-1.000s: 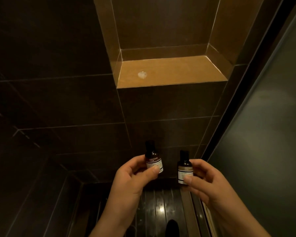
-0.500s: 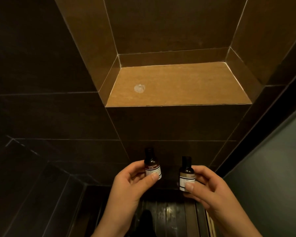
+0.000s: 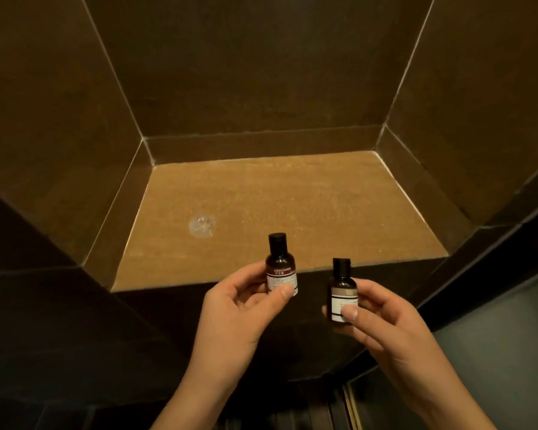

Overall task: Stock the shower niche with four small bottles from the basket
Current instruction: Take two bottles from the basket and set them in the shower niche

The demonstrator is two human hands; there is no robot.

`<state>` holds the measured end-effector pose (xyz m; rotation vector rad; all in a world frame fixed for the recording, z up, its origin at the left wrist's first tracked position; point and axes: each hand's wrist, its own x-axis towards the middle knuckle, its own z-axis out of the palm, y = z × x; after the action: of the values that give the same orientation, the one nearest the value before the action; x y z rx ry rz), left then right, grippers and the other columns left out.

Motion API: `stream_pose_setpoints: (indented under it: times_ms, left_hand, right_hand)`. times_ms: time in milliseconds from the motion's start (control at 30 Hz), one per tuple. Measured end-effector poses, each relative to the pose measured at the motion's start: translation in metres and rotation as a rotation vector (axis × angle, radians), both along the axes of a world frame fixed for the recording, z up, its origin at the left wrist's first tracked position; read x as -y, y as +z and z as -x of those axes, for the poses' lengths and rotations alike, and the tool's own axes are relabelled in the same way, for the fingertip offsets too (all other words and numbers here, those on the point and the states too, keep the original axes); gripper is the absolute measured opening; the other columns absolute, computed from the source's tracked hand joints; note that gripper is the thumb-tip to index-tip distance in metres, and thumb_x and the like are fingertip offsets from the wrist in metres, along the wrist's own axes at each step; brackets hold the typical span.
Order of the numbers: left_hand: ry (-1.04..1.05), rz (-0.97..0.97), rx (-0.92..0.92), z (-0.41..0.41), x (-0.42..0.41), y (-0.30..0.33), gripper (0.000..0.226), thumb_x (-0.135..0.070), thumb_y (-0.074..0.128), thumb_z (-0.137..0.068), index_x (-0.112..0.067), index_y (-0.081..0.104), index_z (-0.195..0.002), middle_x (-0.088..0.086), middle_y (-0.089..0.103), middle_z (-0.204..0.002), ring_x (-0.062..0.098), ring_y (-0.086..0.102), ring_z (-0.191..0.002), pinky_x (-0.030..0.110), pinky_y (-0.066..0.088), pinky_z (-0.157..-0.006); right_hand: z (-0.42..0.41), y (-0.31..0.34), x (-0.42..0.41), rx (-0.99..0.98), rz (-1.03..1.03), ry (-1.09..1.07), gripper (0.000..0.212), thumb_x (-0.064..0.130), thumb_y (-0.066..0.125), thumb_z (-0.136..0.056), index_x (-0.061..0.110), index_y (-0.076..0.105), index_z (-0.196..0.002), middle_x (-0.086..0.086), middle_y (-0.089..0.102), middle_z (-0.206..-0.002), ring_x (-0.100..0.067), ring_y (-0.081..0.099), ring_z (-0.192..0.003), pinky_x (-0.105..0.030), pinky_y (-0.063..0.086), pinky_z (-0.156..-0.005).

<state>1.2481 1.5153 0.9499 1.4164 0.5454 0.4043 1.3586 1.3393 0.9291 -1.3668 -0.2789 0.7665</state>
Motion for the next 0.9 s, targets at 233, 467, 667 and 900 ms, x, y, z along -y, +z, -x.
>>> stream_pose_setpoints:
  times_ms: [233,467,667,900]
  left_hand:
    - [-0.05,-0.023,0.022,-0.057,-0.025,0.012,0.037,0.001,0.073,-0.082,-0.022,0.071,-0.11,-0.004,0.078,-0.102,0.005,0.073,-0.086,0.011,0.054,-0.073]
    - [-0.031,-0.008,0.011,-0.092,-0.023,0.023,0.038,0.003,0.069,-0.085,-0.02,0.068,-0.115,-0.005,0.078,-0.091,0.003,0.073,-0.076,0.012,0.055,-0.063]
    - [0.017,-0.005,0.031,-0.115,-0.024,0.026,0.039,0.0,0.074,-0.08,-0.022,0.068,-0.113,-0.005,0.079,-0.097,0.005,0.075,-0.085,0.012,0.056,-0.07]
    - [0.004,0.022,0.055,-0.135,-0.025,0.039,0.032,-0.016,0.077,-0.077,-0.022,0.072,-0.108,-0.005,0.078,-0.101,0.01,0.074,-0.092,0.033,0.058,-0.085]
  right_hand:
    - [-0.042,0.015,-0.024,0.035,-0.054,0.002,0.071,0.043,0.095,-0.043,0.013,0.076,-0.105,-0.018,0.075,-0.104,-0.03,0.074,-0.096,-0.027,0.06,-0.071]
    - [-0.084,0.032,-0.032,0.053,-0.066,0.063,0.057,0.031,0.089,-0.061,0.011,0.071,-0.112,-0.015,0.076,-0.106,-0.028,0.073,-0.102,-0.028,0.061,-0.078]
    - [-0.11,0.035,-0.036,0.067,-0.063,0.075,0.055,0.028,0.087,-0.059,0.014,0.071,-0.11,-0.016,0.075,-0.106,-0.032,0.074,-0.098,-0.03,0.061,-0.072]
    - [-0.133,0.047,-0.048,0.101,-0.023,0.075,0.07,0.036,0.092,-0.047,0.018,0.071,-0.111,-0.012,0.075,-0.105,-0.035,0.074,-0.095,-0.037,0.061,-0.074]
